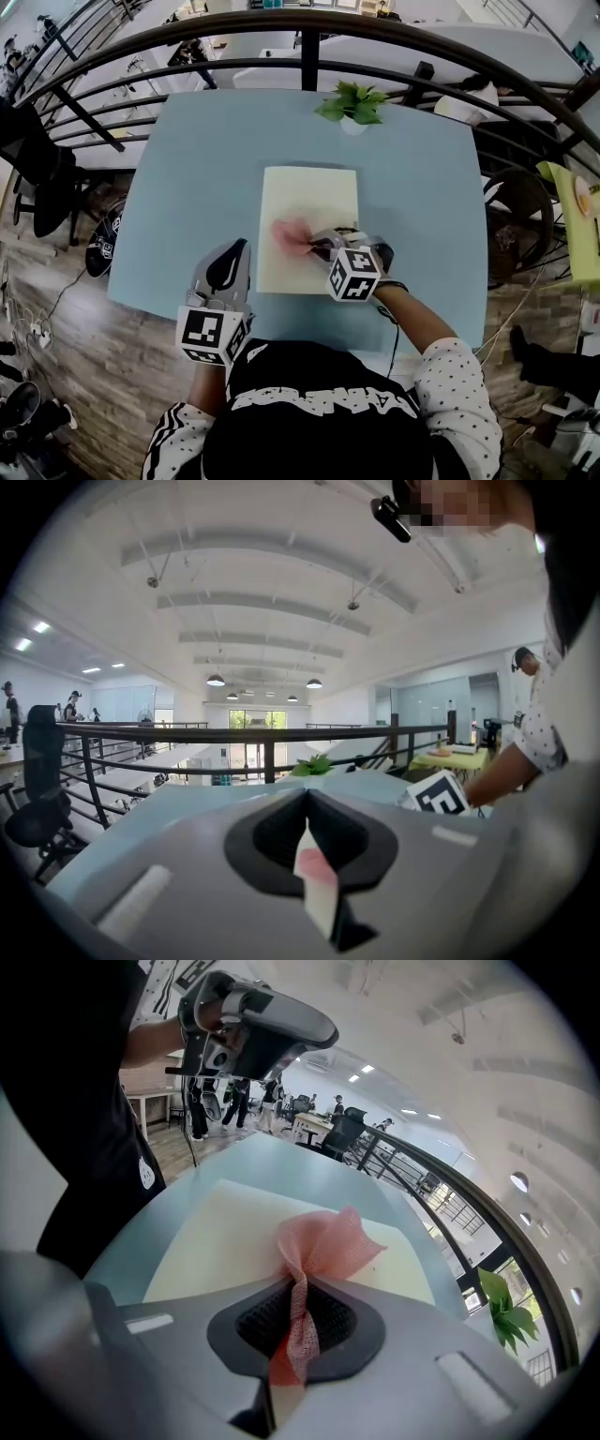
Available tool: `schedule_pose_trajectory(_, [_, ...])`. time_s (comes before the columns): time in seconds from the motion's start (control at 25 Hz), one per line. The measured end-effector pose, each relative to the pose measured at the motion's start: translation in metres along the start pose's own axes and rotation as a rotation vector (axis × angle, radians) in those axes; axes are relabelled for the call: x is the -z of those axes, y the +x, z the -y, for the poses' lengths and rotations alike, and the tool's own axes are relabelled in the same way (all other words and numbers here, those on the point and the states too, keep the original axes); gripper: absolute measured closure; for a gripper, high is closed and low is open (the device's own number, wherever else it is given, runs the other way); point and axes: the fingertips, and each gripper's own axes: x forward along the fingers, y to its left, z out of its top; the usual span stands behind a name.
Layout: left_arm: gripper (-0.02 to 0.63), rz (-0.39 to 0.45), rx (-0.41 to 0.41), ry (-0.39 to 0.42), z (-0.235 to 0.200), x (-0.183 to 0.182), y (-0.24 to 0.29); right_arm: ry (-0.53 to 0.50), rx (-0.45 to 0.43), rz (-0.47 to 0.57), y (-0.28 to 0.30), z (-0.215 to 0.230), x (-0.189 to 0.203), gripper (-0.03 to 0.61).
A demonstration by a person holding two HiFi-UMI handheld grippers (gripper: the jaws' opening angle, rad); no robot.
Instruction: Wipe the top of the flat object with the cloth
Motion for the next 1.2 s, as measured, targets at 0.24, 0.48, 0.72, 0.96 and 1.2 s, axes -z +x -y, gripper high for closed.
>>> schedule_pose_trajectory(0.24, [0.614,0.001,0.009,-0.001,0.010,-0.001,-0.002,-0.017,-0.040,0.017,-0.011,-0.028,-0.007,0.557])
schedule_pose_trajectory(0.48, [0.614,0.011,0.013,0.000,0.016,0.003,-0.005,-0.034,-0.069,0.031,-0.019,-0.054,-0.014,0.557])
schedule_pose_trajectory(0.72, [0.614,0.014,0.025,-0.003,0.024,0.003,-0.008,-0.047,-0.102,0.049,-0.026,-0.079,-0.022,0.557])
schedule_pose_trajectory(0.96, [0.614,0.016,0.026,0.000,0.030,0.002,-0.011,-0.058,-0.151,0.077,-0.031,-0.100,-0.029,0.557])
schedule_pose_trajectory(1.2, [0.614,0.017,0.016,-0.002,0.026,0.003,-0.014,-0.034,-0.191,0.103,-0.031,-0.108,-0.032,0.557])
